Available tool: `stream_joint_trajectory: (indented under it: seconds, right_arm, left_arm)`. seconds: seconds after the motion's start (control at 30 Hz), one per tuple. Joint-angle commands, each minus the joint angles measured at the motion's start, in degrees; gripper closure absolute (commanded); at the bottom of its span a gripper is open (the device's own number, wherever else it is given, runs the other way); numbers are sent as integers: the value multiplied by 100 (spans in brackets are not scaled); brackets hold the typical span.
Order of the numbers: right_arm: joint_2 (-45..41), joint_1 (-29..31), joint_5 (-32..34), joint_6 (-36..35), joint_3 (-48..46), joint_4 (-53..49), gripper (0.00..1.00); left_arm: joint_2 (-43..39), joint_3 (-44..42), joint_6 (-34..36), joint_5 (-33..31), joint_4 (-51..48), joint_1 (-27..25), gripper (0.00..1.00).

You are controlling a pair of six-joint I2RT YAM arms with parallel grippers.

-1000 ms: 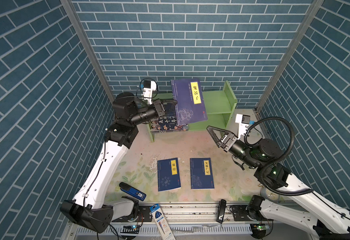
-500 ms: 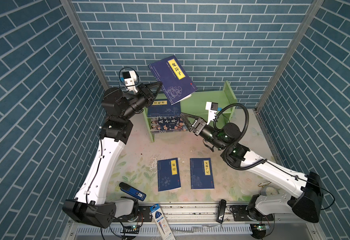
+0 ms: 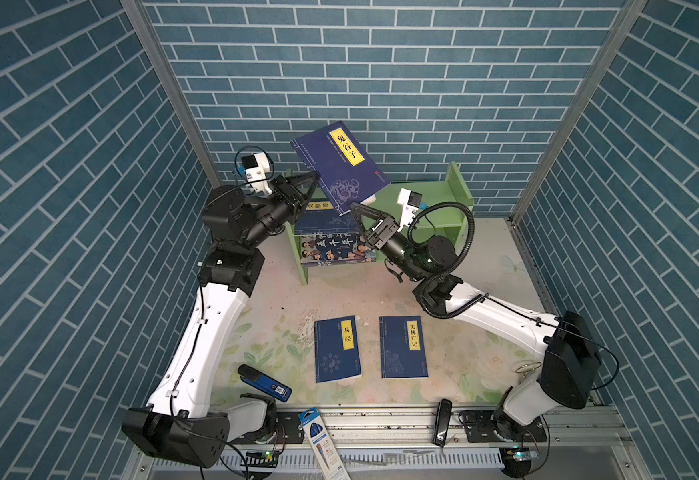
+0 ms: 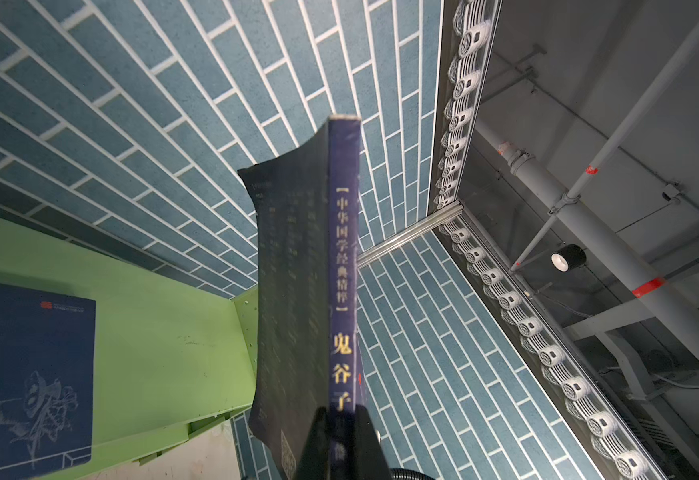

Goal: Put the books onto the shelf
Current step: 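Carry the book over the shelf's upper tier with both grippers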

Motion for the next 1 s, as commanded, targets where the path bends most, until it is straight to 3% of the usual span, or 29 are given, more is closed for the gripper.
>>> stream_joint_trajectory:
  seconds: [0.0, 0.17, 0.23, 0.3, 0.37, 0.43, 0.6, 0.67, 0.73, 0.83, 0.9, 0.97]
  right_arm:
    - [204, -122, 78, 461, 247, 698, 4]
    - [493, -252, 71, 713, 486, 674, 22]
    - [507, -288, 46, 753, 513, 518, 36]
    - [476, -330, 3, 723, 538, 205, 59]
    - [447, -388, -87, 706, 590, -117, 66]
    - [418, -449, -162, 681, 622, -485, 80]
    - [504, -628, -449, 785, 661, -751, 95]
    - [579, -703, -584, 848, 717, -766, 95]
    - [644, -777, -761, 889, 819, -875, 96]
    - [717, -929, -1191, 820, 1184, -1400, 97]
    - [727, -1041, -1442, 631, 1432, -1899, 98]
    - [768, -1157, -1680, 504, 1641, -2320, 98]
  left_arm:
    - [-252, -155, 8, 19, 333, 44, 100]
    - [-357, -328, 8, 39, 229, 92, 100]
    - [-401, -383, 16, 14, 91, 135, 100]
    - [-441, -448, 2, -48, -227, 191, 100]
    - [-476, -570, -59, -66, -360, 224, 100]
    - [-504, -693, -92, -76, -524, 229, 100]
    - [-523, -1009, -106, -102, -706, 229, 100]
    - [-505, -1090, -72, -102, -792, 229, 99]
    - [-495, -1130, -13, -102, -925, 229, 80]
    - [-515, -1190, 73, -37, -1053, 261, 73]
    - [-537, -1216, 121, 31, -1172, 319, 52]
    - [-556, -1202, 175, 96, -1400, 405, 43]
